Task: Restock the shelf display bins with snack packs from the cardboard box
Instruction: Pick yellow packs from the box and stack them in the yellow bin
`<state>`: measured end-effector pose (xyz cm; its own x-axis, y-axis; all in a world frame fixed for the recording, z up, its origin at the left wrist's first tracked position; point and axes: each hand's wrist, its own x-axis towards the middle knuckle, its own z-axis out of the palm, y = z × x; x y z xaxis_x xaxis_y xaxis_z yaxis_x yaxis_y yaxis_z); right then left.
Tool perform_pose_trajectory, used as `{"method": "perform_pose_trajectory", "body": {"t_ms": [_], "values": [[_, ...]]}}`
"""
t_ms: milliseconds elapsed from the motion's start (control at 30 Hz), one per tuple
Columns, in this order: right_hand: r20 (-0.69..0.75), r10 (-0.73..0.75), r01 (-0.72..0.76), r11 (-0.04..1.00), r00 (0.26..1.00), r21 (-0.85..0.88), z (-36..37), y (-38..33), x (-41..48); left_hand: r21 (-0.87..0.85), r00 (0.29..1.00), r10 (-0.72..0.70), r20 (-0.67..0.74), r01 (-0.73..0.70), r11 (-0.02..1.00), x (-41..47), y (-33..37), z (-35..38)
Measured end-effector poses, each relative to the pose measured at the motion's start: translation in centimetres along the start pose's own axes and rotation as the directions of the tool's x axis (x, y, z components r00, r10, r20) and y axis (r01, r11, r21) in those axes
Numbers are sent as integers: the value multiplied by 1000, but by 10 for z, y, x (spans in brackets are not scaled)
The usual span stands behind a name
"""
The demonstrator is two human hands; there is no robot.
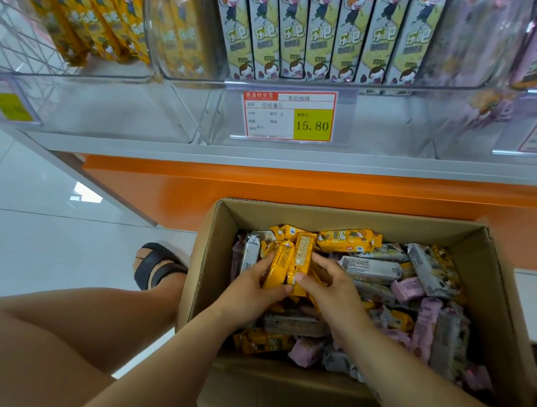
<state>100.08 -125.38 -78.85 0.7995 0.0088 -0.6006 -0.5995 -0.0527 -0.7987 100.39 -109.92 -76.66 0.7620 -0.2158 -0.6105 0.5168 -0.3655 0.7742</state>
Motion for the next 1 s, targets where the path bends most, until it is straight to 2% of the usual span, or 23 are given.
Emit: {"method": "perform_pose_trajectory", "body": {"t_ms": [300,400,500,767,867,1000], "values": [[-17,-71,73,990,997,118,-9,-42,-36,9,988,148,-32,-148,989,-32,37,3],[-22,-145,147,981,989,124,-16,-65,-63,-91,988,153,-35,-156,984,-51,56,4],[-17,-248,248,959,969,140,-25,-92,-94,-91,966,252,-59,-256,962,-74,77,7],[39,-508,508,861,860,12,-32,-156,-168,-86,812,555,-179,-575,814,-137,115,-3],[38,-615,615,788,788,18,-30,-174,-190,-48,735,642,-218,-665,745,-159,132,-8],[49,-770,770,628,636,-116,-22,-202,-207,43,576,745,-338,-781,623,-180,151,-15]]}}
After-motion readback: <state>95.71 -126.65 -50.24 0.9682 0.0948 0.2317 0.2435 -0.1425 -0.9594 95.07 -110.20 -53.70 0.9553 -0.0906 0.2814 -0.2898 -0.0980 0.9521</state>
